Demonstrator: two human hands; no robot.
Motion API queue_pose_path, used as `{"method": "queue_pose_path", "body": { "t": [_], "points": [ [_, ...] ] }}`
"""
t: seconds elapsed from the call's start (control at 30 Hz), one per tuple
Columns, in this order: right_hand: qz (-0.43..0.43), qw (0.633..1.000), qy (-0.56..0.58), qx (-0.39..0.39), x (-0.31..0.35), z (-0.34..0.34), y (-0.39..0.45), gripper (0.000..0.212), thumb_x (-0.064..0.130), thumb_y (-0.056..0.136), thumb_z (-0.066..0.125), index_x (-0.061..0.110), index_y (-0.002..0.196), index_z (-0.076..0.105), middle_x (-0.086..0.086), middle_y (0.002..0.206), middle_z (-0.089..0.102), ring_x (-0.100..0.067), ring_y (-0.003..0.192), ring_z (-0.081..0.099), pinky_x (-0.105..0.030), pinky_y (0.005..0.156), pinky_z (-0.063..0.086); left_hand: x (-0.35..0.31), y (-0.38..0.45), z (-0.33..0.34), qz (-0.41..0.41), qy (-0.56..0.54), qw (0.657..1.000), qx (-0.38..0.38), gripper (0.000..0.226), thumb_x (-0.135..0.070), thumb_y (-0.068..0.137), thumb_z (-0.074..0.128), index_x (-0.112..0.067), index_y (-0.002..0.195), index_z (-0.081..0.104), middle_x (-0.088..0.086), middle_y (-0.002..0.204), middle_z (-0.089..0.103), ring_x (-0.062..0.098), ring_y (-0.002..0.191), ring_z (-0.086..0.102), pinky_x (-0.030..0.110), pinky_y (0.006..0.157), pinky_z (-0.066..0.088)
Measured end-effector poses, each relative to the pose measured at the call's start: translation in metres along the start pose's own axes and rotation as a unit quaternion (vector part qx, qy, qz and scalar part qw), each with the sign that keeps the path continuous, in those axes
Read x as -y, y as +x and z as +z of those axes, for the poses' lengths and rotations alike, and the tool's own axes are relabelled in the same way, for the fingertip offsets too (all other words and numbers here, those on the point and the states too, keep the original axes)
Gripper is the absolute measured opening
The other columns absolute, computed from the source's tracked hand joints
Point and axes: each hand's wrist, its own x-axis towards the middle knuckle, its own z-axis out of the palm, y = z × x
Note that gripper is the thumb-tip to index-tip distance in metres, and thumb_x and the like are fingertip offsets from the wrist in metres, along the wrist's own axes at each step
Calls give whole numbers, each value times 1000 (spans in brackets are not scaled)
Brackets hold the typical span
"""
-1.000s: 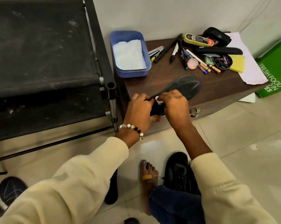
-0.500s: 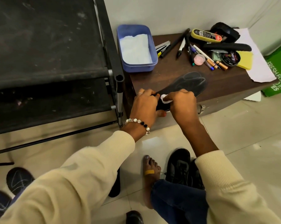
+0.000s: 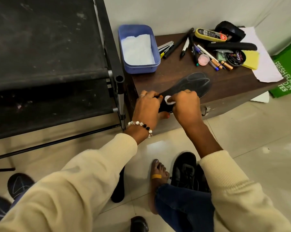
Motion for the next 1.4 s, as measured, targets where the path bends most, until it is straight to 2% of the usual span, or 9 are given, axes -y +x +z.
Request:
{"method": "queue_pose_path", "body": {
  "t": [0.1, 0.33, 0.5, 0.7, 1.0, 1.2, 1.3, 1.4],
  "points": [
    [12, 1000, 18, 5, -1, -1, -3, 27, 14, 91, 57, 12, 116, 66, -15, 113, 62, -29, 102, 57, -31, 83, 45, 1, 0, 1, 2, -2, 1000, 1, 63, -46, 82, 68, -15, 135, 53, 2, 134, 50, 22, 125, 35, 27, 101, 31],
    [31, 998, 21, -52, 4, -2, 27, 28, 7, 89, 50, 8, 111, 67, -18, 110, 60, -33, 97, 58, -36, 82, 44, 1, 0, 0, 9, 15, 1000, 11, 65, -48, 83, 67, -14, 136, 53, 1, 136, 48, 23, 124, 36, 27, 101, 31],
    [2, 1000, 10, -8, -5, -12, 12, 34, 6, 91, 53, 14, 123, 63, -17, 119, 57, -33, 107, 52, -35, 89, 42, -1, -1, 2, 5, 27, 1000, 5, 64, -48, 85, 63, -12, 137, 50, 3, 137, 45, 24, 125, 35, 30, 103, 33],
    [14, 999, 18, 25, -15, -12, -12, 29, 9, 92, 57, 16, 119, 66, -15, 118, 61, -30, 107, 54, -33, 91, 45, -1, 0, 1, 6, 28, 1000, 6, 65, -47, 86, 63, -14, 140, 49, 3, 137, 46, 23, 126, 35, 28, 103, 33],
    [37, 996, 53, -56, -7, -8, 11, 27, 5, 90, 56, 7, 116, 65, -18, 119, 56, -29, 102, 58, -31, 89, 46, -1, -1, 0, 6, 25, 1000, 5, 60, -44, 87, 64, -13, 137, 51, 2, 138, 45, 23, 127, 34, 29, 103, 32],
    [11, 1000, 15, 23, -15, -16, -8, 33, 8, 93, 54, 13, 125, 62, -16, 121, 59, -30, 110, 53, -33, 92, 43, -4, 0, 3, 1, 35, 999, -4, 60, -45, 87, 62, -12, 136, 52, 4, 136, 45, 25, 125, 35, 31, 102, 35],
    [5, 1000, 12, 16, -17, -12, -14, 32, 10, 93, 55, 13, 124, 62, -16, 122, 58, -29, 108, 55, -31, 93, 44, -4, 0, 1, 4, 32, 999, -1, 58, -44, 87, 62, -12, 135, 53, 3, 135, 45, 24, 124, 36, 30, 103, 34],
    [50, 999, 13, -7, -30, -10, -2, 31, 10, 91, 58, 9, 122, 61, -17, 122, 56, -29, 108, 56, -32, 94, 44, -2, 0, -1, 10, 30, 999, 5, 60, -45, 88, 62, -12, 136, 52, 4, 136, 45, 24, 125, 35, 30, 104, 34]
  ]
}}
